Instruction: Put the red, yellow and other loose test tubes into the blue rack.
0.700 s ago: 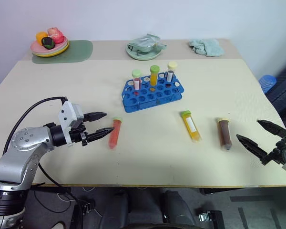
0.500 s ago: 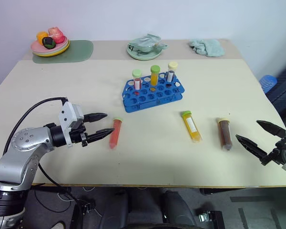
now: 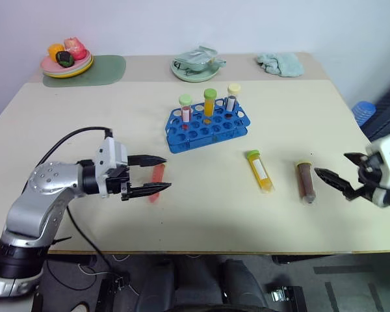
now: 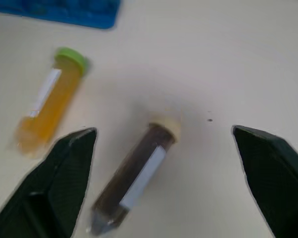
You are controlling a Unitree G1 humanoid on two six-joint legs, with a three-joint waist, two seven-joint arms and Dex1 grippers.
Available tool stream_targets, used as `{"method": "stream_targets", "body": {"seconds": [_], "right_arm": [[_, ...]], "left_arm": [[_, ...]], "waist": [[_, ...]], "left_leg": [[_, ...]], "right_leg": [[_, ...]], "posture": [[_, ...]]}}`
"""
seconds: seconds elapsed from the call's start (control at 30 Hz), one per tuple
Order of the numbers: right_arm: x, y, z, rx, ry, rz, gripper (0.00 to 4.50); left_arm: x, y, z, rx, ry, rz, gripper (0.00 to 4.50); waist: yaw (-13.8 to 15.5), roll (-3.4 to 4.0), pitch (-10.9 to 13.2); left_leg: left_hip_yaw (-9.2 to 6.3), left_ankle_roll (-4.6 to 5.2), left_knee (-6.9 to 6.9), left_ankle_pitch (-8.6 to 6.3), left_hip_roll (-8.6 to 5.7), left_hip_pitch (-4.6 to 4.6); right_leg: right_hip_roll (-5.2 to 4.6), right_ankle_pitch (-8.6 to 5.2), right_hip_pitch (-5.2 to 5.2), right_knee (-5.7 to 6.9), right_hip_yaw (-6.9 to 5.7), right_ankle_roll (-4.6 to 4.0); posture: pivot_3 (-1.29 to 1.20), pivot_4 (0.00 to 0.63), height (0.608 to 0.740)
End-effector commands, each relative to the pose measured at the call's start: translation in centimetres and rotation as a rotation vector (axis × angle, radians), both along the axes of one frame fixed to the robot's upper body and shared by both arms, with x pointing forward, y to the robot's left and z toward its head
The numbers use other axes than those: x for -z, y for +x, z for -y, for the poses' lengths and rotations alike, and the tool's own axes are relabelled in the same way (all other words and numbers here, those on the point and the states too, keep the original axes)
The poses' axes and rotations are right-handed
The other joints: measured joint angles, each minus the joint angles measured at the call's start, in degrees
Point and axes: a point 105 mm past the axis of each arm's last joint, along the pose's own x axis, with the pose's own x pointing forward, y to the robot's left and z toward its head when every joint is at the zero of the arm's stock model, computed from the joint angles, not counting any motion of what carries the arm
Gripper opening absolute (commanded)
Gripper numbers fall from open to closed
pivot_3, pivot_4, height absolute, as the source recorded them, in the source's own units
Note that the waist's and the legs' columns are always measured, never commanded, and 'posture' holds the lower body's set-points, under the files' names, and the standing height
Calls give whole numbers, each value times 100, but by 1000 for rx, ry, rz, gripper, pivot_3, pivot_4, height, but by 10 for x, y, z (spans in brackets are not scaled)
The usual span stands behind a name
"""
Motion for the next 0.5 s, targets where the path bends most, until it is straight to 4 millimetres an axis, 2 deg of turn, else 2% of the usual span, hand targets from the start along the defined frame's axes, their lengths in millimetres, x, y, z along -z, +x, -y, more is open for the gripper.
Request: {"method": "stream_targets", "body": {"seconds": [0.03,0.27,0.5], "right_arm": [[-2,7,-2,51,80,-167,4449],[-8,27,2,140,175,-437,4449],[1,42,-3,152,185,-542,4449]], "left_arm": [[-7,3,9,44,-14,24,2909],[0,-1,20,113,3,14,2909],[1,-4,23,133,-14,7,2909]], "waist": [[4,0,0],[10,7,3],[0,6,4]], "left_leg": [[-1,2,-5,-1,0,-2],[3,13,12,-7,-2,-86],[10,14,14,-7,-6,-90]], "right_leg": [[1,0,0,-5,-3,0],[-3,3,-77,-9,-8,4],[-4,3,-78,-8,-11,5]], "posture": [[0,150,740],[0,150,740],[0,150,740]]}}
